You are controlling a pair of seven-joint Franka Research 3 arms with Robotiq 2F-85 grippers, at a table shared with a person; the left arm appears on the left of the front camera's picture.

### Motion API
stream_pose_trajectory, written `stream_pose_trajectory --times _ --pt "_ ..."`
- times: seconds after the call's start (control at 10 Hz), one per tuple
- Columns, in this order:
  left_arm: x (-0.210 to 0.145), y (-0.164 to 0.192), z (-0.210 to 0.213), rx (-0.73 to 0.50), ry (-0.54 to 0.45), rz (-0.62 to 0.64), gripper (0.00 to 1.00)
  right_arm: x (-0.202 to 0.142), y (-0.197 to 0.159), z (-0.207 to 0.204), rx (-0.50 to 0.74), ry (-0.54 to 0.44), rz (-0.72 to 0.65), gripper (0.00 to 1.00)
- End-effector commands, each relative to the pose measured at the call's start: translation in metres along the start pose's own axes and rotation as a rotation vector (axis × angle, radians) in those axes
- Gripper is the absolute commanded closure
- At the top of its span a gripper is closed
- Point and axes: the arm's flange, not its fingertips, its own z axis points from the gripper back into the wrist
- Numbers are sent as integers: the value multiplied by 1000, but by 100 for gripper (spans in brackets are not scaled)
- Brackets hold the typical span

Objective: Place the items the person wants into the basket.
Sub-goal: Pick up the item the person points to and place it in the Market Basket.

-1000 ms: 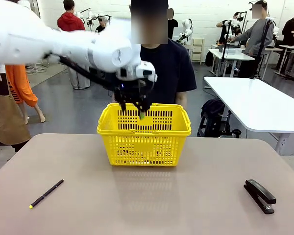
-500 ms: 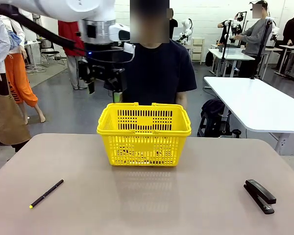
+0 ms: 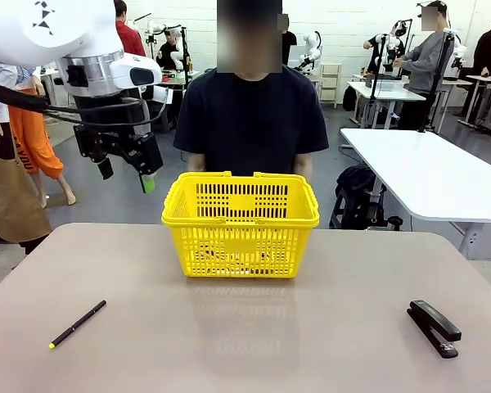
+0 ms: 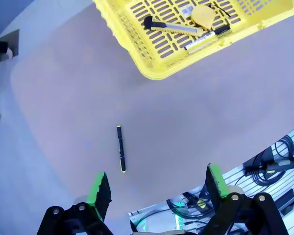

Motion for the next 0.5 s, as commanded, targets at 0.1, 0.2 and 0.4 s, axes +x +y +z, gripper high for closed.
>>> stream_pose_trajectory --times 0.1,0.2,0.4 --pt "0 0 0 0 0 0 0 0 0 1 5 -12 8 0" --pt "0 0 0 0 0 0 0 0 0 1 5 -12 8 0" --pt "0 0 0 0 0 0 0 0 0 1 5 -12 8 0"
